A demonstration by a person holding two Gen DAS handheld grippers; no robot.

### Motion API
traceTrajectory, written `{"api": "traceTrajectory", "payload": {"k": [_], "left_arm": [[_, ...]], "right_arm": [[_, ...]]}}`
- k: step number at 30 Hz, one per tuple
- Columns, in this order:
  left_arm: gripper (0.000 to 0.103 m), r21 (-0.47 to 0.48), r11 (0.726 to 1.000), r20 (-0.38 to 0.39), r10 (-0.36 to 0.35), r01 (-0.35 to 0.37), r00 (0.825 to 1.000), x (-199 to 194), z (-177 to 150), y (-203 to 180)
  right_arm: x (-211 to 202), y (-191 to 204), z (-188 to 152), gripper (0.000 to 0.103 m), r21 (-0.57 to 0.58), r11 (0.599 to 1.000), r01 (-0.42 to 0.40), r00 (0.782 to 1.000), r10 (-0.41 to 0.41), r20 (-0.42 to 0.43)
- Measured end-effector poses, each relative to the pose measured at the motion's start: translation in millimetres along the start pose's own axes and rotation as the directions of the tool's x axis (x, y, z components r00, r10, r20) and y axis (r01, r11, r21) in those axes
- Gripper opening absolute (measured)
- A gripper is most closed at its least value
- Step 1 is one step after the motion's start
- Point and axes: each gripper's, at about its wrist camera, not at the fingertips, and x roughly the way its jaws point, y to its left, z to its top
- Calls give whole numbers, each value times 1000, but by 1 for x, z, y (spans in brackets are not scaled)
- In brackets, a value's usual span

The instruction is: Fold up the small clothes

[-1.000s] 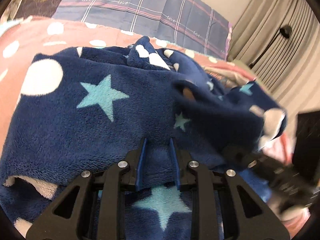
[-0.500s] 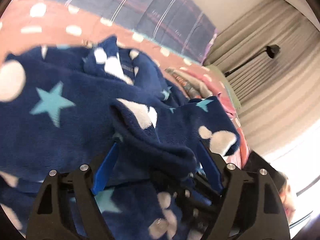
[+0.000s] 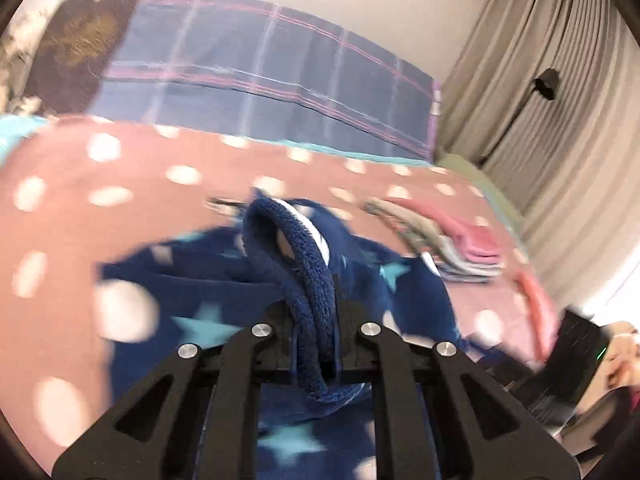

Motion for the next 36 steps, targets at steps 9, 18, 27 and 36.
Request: {"api": "traceTrajectory", "payload": {"k": [9,18,27,36], "left_arm": [[23,-61,966,-64,246,-250,967,4,-33,84],[42,109,962,-158,267,-252,951,43,-68,42],[33,189,888,14,424,-419,905,19,-58,33],[55,40,957,-5,287,-286,958,61,-2,37]], "right_arm": [[22,-42,-11,54,103,975,195,975,-182,-124],[46,-33,-19,26,28,972,232,960,-224,-166],[35,-38,-16,23,65,975,211,970,-200,-140],[9,-79,-8,25,244,951,192,981,-175,-89]]}}
